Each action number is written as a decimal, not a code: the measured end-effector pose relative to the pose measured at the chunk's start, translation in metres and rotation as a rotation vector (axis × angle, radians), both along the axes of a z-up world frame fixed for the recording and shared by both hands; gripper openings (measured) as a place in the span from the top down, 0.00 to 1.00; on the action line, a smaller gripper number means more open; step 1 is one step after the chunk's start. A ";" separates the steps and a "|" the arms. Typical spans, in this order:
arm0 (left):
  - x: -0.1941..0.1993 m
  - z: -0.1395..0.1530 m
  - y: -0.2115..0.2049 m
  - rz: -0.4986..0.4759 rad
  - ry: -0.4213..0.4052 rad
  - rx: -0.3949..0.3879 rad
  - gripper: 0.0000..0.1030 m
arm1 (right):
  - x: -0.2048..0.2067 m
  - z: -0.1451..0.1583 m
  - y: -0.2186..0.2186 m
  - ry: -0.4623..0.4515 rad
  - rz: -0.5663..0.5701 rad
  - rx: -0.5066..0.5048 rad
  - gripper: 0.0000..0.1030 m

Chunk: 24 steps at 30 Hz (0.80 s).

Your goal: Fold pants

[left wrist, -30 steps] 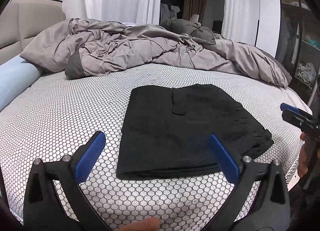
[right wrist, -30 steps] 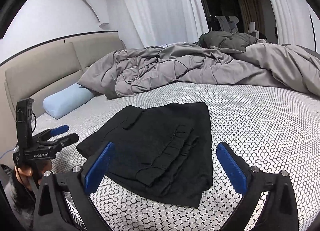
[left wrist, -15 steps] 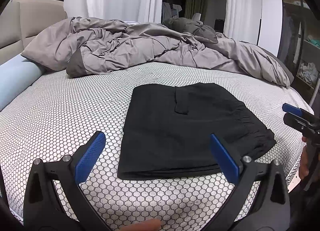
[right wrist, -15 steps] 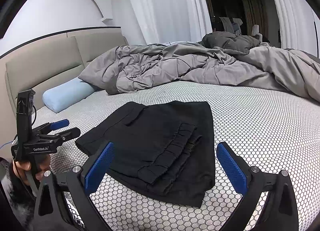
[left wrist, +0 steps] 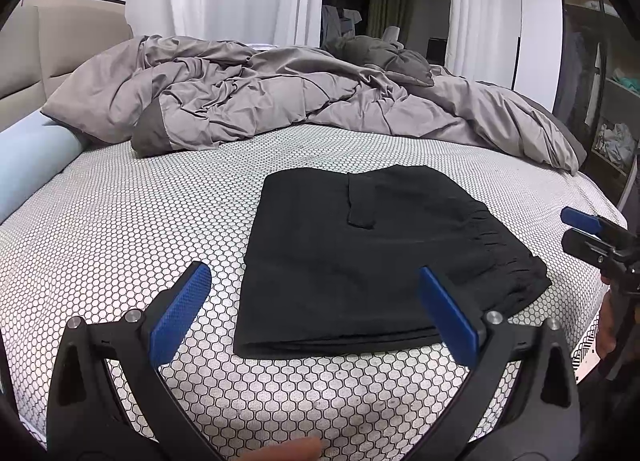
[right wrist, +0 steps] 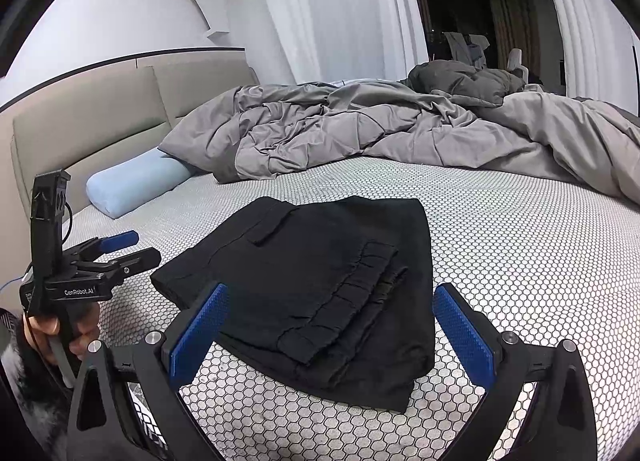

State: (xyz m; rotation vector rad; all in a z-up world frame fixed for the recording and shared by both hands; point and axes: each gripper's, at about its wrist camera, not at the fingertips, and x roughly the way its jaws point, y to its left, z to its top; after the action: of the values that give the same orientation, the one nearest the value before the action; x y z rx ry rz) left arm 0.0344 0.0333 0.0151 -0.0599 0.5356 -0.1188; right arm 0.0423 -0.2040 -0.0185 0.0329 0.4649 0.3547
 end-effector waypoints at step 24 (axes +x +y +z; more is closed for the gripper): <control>0.001 0.004 0.012 -0.015 -0.043 0.008 0.01 | -0.002 0.000 0.000 -0.019 -0.009 -0.005 0.00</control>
State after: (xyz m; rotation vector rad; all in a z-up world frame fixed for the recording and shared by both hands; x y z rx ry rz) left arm 0.0356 0.0458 0.0186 -0.0451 0.4933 -0.1320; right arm 0.0403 -0.2035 -0.0187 0.0268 0.4469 0.3447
